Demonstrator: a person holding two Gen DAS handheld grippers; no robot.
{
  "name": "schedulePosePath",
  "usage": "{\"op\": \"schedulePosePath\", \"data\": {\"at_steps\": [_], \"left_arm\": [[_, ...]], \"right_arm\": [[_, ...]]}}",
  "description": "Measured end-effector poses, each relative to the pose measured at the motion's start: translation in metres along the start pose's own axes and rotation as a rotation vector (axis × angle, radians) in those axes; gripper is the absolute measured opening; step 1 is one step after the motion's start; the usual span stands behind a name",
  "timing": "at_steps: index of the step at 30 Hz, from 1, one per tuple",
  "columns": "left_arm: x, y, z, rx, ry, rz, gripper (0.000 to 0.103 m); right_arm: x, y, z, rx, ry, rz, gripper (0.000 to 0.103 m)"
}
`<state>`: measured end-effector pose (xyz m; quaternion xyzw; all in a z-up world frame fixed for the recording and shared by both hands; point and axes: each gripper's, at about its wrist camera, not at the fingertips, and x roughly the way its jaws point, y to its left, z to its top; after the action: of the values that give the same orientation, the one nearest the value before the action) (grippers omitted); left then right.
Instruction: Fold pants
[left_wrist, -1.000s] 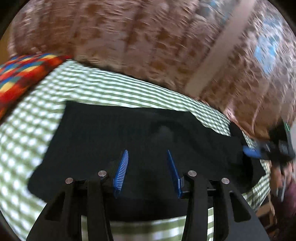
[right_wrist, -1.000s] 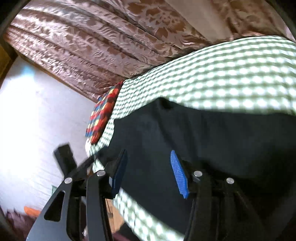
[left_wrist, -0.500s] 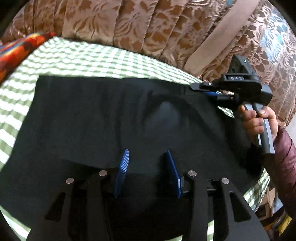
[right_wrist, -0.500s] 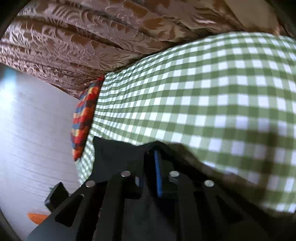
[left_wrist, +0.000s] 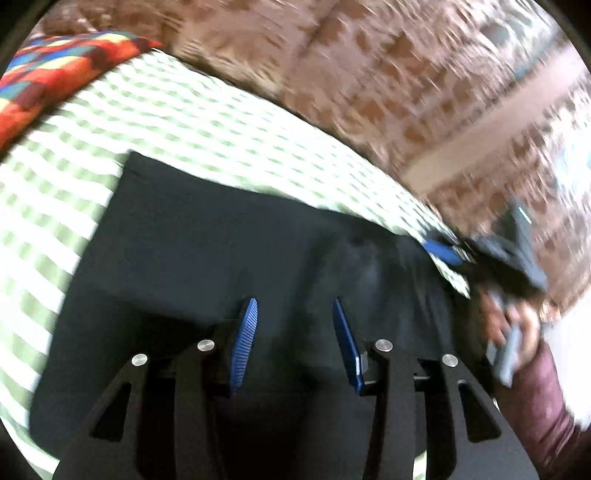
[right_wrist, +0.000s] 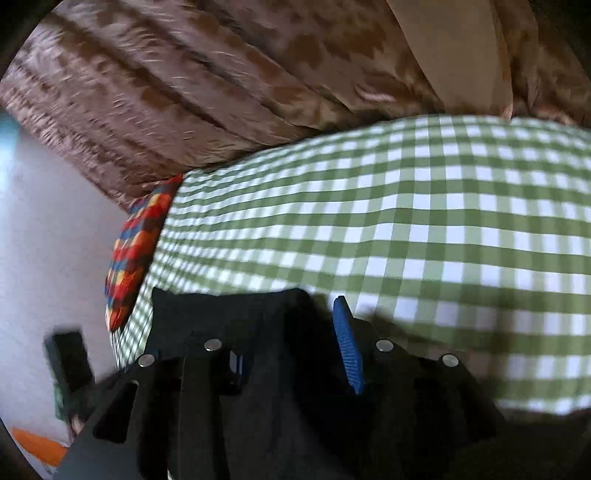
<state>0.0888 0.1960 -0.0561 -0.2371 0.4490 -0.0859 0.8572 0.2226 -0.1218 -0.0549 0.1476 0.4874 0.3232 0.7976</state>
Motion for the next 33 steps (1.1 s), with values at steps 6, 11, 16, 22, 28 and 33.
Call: {"op": "schedulePosePath", "data": {"at_steps": [6, 11, 16, 22, 28, 33], "left_arm": [[0.007, 0.041, 0.045, -0.063, 0.003, 0.086, 0.042], [0.034, 0.073, 0.060, -0.130, 0.057, 0.129, 0.030], [0.026, 0.074, 0.055, -0.131, 0.036, 0.145, 0.030], [0.004, 0.033, 0.031, -0.034, -0.078, 0.256, 0.060], [0.001, -0.030, -0.022, 0.153, -0.094, 0.114, 0.060], [0.015, -0.083, -0.066, 0.292, -0.034, 0.011, 0.060]], "right_arm": [[-0.008, 0.037, -0.052, -0.135, 0.080, 0.074, 0.040], [0.027, 0.020, -0.077, -0.096, 0.107, -0.032, 0.037], [0.017, 0.012, -0.076, -0.017, 0.075, 0.025, 0.044], [-0.032, -0.003, -0.067, 0.045, -0.038, -0.024, 0.054], [-0.090, -0.077, -0.048, 0.199, -0.150, -0.298, 0.058], [-0.134, -0.148, -0.032, 0.334, -0.217, -0.491, 0.061]]}}
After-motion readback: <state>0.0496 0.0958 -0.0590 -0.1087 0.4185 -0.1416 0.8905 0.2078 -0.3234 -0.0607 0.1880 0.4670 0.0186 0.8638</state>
